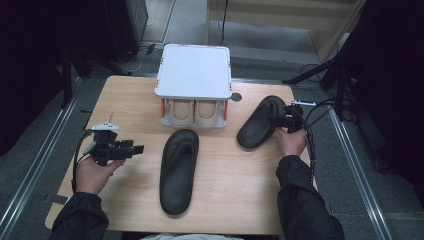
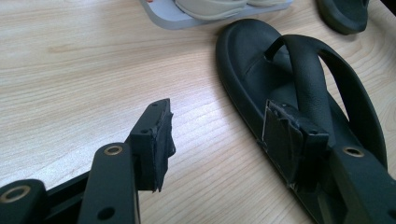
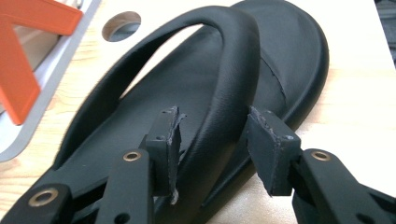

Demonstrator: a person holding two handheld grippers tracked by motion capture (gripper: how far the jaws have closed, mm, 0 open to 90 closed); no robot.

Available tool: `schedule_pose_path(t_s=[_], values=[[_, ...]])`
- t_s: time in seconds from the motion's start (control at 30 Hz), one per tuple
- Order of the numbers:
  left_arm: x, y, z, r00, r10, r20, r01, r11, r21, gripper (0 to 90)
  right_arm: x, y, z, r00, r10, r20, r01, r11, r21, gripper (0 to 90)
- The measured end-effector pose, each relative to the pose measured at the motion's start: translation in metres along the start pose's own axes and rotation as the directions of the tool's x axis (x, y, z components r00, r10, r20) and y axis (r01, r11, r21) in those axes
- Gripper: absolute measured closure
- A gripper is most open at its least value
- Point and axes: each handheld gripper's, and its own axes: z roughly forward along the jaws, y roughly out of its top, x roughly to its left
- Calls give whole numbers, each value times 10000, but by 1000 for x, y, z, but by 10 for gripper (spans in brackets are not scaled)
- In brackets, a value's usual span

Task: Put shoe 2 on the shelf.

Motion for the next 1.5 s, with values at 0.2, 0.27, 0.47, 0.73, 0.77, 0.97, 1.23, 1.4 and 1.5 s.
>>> schedule_pose_path(t_s=[0.2, 0.27, 0.47, 0.73, 0.77, 0.97, 1.23, 1.4, 1.5], values=[[0, -1, -1, 10000, -37, -26, 37, 10000, -19, 429, 1, -2, 8, 10000, 49, -78, -47, 9998, 182, 540], [0, -1, -1, 10000, -2, -33, 2, 10000, 0, 429, 2, -2, 9, 9999, -95, -39, 96, 9999, 144, 544], [-1, -1, -1, 10000, 34, -23, -34, 10000, 54, 429, 2, -1, 8, 10000, -12, -87, 14, 9998, 211, 630], [-1, -1, 0, 10000, 18, -14, -18, 10000, 65, 429, 3, 0, 7, 9997, -195, -161, 199, 9995, 233, 740], [-1, -1, 0, 10000, 20, -13, -20, 10000, 60, 429, 4, 0, 6, 9997, -165, -174, 169, 9996, 234, 741], [0, -1, 0, 10000, -11, -19, 11, 10000, 16, 429, 6, 4, -1, 9996, -184, -226, 183, 9998, -5, 742], [-2, 0, 2, 10000, 40, 27, -40, 10000, -7, 428, 13, 8, -18, 9981, -363, -489, 355, 9992, -168, 741], [-2, 1, 3, 9999, 125, -24, -125, 9999, -30, 428, 17, 3, -27, 9955, -529, -787, 541, 9984, 131, 740], [-2, 2, 4, 9997, 254, -9, -254, 9996, -75, 428, 21, 1, -36, 9940, -735, -812, 750, 9971, 146, 739]])
